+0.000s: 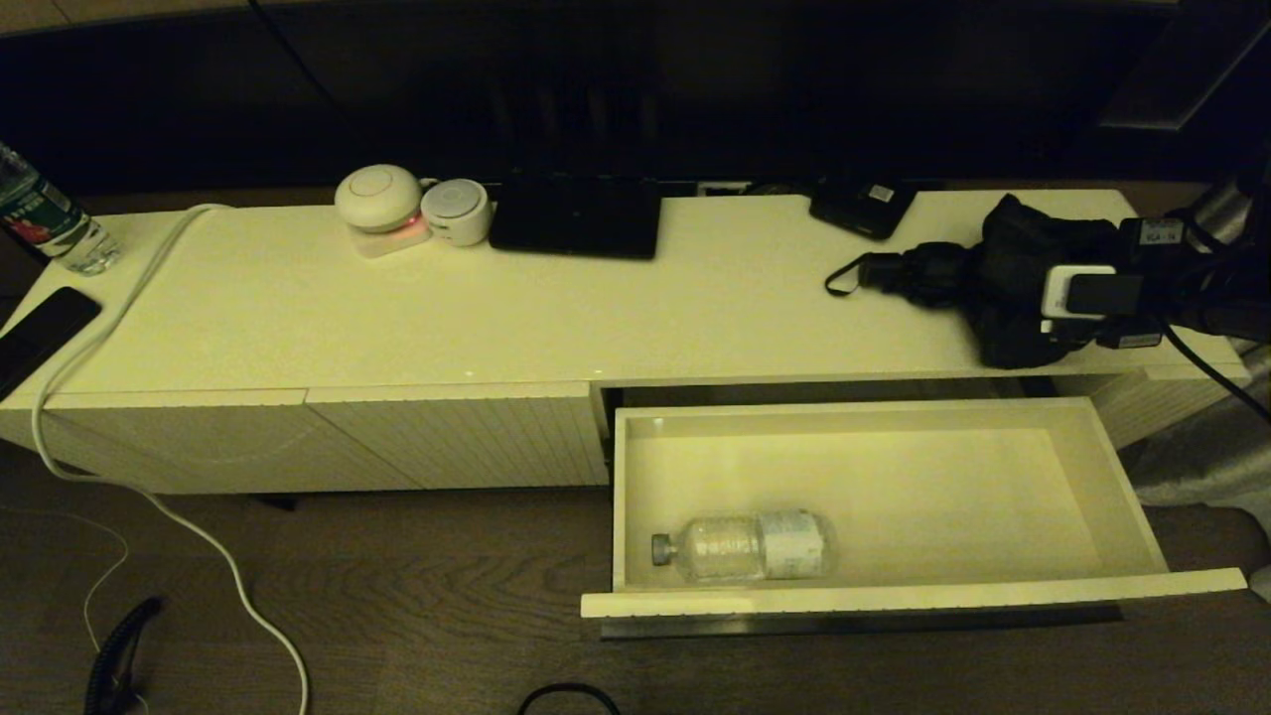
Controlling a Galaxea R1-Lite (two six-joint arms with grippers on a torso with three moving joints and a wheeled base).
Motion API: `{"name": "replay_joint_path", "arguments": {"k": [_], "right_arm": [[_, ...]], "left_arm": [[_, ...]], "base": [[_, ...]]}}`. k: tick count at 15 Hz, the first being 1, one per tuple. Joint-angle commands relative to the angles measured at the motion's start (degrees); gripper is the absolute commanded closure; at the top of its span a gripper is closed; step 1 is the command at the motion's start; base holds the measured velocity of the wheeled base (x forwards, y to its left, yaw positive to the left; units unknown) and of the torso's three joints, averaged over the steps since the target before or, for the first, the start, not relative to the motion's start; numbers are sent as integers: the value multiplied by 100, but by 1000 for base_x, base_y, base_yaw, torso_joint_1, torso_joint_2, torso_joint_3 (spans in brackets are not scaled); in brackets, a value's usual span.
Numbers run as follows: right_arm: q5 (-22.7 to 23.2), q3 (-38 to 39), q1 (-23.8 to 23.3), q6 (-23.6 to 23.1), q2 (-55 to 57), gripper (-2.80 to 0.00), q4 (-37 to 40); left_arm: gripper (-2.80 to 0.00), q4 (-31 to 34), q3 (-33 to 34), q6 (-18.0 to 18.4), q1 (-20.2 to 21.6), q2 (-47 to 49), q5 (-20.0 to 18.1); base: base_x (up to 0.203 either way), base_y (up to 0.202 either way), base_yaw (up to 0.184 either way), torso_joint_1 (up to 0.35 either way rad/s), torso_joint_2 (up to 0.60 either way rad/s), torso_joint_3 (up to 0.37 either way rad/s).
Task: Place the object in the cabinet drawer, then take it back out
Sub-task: Take the umbrella out of the drawer and put it on the table, then take the mineral water out of the drawer and put it on the table
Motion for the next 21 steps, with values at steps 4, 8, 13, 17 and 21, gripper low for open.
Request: {"name": "replay_joint_path", "arguments": {"k": [4,8,13,17,21], "right_arm": [[23,161,20,-33,-411,-280,57],[14,106,169,159,-1262,-280,1468],[-30,-99,848,878,-2078,-280,4304],[-383,-122,1348,1240,-2192,-280,4901],[-377,67,1592,1434,-2222,0,5341]], "left_arm": [[0,-2,9,-3,0,-9,4],[0,-2,9,-3,0,-7,4],[0,-2,9,-3,0,-9,4],[0,-2,5,-3,0,-5,4],[0,-2,2,-3,0,-8,4]], "base": [[0,0,0,0,0,0],[0,0,0,0,0,0],[0,0,0,0,0,0],[0,0,0,0,0,0],[0,0,0,0,0,0]]}}
